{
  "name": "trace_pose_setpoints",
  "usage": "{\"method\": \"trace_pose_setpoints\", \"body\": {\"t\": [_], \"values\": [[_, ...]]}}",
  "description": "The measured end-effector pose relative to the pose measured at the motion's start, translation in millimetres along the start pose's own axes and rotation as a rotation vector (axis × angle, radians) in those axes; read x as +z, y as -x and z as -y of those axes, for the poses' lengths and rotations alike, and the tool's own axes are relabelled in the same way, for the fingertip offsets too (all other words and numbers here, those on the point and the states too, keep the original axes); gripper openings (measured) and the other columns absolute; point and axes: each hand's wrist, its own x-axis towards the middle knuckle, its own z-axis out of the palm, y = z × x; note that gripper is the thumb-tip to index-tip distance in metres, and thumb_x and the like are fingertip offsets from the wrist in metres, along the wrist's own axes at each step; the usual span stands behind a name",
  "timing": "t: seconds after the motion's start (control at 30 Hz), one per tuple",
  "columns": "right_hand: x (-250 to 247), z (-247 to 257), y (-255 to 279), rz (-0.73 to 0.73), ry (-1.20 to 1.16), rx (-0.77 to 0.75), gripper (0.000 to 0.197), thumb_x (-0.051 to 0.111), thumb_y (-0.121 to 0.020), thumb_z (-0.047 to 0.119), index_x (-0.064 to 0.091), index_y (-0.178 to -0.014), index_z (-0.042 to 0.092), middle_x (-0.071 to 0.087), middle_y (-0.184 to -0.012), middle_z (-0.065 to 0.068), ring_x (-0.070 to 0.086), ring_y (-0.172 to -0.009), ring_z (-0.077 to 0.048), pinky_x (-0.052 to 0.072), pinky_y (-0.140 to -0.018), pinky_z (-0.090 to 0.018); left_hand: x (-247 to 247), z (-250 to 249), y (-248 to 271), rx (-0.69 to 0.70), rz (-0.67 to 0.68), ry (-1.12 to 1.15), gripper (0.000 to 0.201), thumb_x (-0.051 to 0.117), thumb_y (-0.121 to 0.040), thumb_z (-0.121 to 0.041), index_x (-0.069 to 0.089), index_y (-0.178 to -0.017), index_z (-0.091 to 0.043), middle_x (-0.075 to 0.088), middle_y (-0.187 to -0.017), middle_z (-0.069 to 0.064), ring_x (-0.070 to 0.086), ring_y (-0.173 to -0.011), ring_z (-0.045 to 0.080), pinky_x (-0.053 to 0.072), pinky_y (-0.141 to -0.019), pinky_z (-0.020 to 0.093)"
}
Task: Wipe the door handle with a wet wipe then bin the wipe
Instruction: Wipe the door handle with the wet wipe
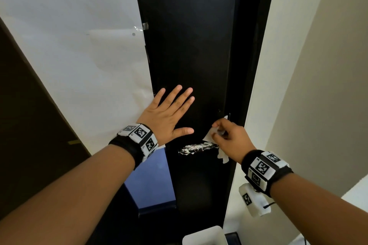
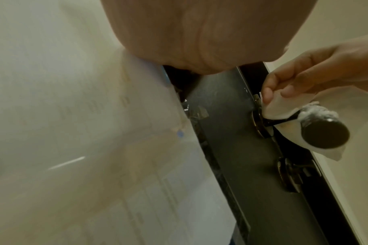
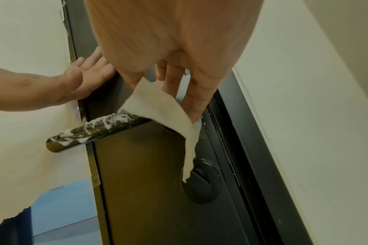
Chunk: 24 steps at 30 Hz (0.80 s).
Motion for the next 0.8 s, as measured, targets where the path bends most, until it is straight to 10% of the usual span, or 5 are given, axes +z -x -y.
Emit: {"method": "trace_pose_setpoints", "body": {"t": [0.2,0.43,0.63,0.8], "values": [[-5.3,-2.1,6.4,0.052,-0.050,0.017,0.023,0.050,-0.092,0.012,0.059,-0.111,0.022,0.066,-0.096,0.001,0.063,-0.072,-0.013,0.048,-0.063,-0.012,2.7,-1.1,-1.0,-0.007,-0.009,-0.032,0.088,0.006,-0.085,-0.075,0.002,-0.152,-0.018,-0.008,-0.160,0.004,-0.013,-0.147,0.026,-0.012,-0.116,0.050],[-1.7,-2.9,11.0,0.030,-0.016,0.030,0.025,0.052,-0.092,0.007,0.060,-0.114,0.016,0.068,-0.101,0.004,0.064,-0.075,0.004,0.046,-0.065,-0.003,3.3,-2.2,-0.9,-0.017,-0.008,-0.052,0.089,0.004,-0.084,-0.076,0.001,-0.151,-0.018,-0.009,-0.160,0.004,-0.013,-0.147,0.027,-0.011,-0.116,0.050],[-3.5,-1.7,17.2,0.015,0.060,-0.014,0.027,0.050,-0.089,0.002,0.060,-0.111,0.016,0.073,-0.093,-0.005,0.070,-0.079,-0.022,0.059,-0.075,-0.031,5.0,-3.2,-1.2,-0.022,-0.015,-0.065,0.089,0.004,-0.084,-0.076,0.000,-0.151,-0.018,-0.011,-0.160,0.004,-0.015,-0.146,0.027,-0.010,-0.116,0.052],[-2.1,-0.1,23.4,-0.006,0.053,-0.033,0.027,0.053,-0.088,0.002,0.061,-0.110,0.014,0.073,-0.099,-0.002,0.070,-0.088,-0.016,0.053,-0.079,-0.015,4.5,-3.9,-1.4,-0.026,-0.016,-0.070,0.088,0.004,-0.084,-0.076,0.000,-0.151,-0.019,-0.010,-0.160,0.004,-0.015,-0.146,0.027,-0.010,-0.115,0.052]]}}
